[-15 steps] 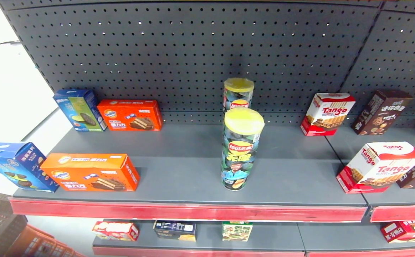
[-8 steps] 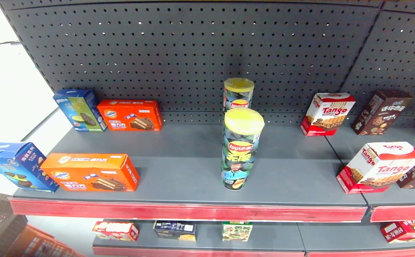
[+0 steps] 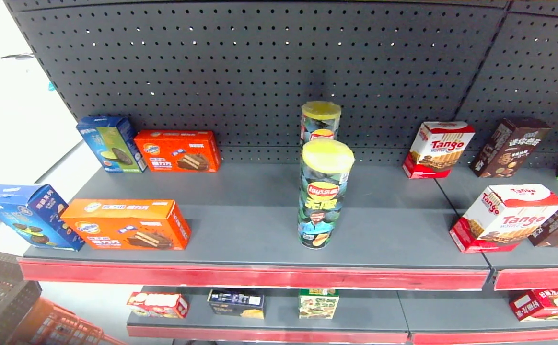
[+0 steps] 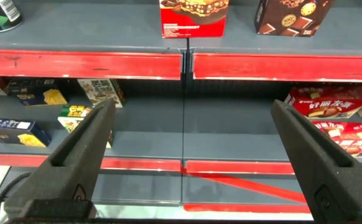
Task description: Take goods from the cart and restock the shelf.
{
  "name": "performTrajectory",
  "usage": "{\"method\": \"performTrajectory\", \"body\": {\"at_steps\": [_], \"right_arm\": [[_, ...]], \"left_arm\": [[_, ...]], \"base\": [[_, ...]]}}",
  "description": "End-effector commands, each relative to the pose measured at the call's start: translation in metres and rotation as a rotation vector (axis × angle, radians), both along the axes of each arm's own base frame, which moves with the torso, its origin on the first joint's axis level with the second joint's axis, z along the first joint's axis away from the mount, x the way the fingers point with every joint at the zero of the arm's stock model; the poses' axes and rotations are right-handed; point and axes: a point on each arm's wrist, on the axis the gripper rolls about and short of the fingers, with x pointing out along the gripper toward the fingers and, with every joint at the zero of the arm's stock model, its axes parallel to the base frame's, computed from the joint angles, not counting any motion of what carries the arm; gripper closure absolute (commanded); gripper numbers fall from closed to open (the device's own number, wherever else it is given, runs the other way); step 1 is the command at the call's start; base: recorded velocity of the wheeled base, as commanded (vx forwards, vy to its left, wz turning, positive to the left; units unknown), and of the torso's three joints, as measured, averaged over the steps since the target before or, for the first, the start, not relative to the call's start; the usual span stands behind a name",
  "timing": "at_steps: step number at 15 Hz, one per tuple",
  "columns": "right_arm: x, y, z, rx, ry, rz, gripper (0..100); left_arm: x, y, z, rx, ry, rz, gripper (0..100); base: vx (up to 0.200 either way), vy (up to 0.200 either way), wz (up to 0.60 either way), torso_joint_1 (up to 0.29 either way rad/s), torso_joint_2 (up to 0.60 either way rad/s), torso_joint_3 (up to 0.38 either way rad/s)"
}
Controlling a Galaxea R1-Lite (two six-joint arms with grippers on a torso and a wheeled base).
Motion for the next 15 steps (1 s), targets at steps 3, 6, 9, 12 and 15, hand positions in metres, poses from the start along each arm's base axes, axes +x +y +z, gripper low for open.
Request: {"method": "performTrajectory", "body": {"at_steps": [3,6,9,12,15], "right_arm": [[0.0,0.0001,0.0,0.0,0.0,0.006,0],[0.0,0.0001,0.0,0.0,0.0,0.006,0],[0.0,0.0002,0.0,0.0,0.0,0.008,0],[0.0,0.0002,0.0,0.0,0.0,0.008,0],[0.0,0.0002,0.0,0.0,0.0,0.008,0]], "left_arm": [[0.0,0.0001,0.0,-0.002,0.0,0.003,0],[0.0,0.0001,0.0,-0.005,-0.001,0.003,0],[0.0,0.0001,0.0,-0.005,-0.001,0.003,0],[0.0,0.0001,0.0,-0.005,-0.001,0.003,0],[0.0,0.0001,0.0,-0.005,-0.001,0.003,0]], "base": [[0.0,0.0,0.0,0.0,0.0,0.0],[-0.067,0.0,0.0,-0.001,0.0,0.002],[0.0,0.0,0.0,0.0,0.0,0.0],[0.0,0.0,-0.2,0.001,0.0,0.002],[0.0,0.0,0.0,0.0,0.0,0.0]]}}
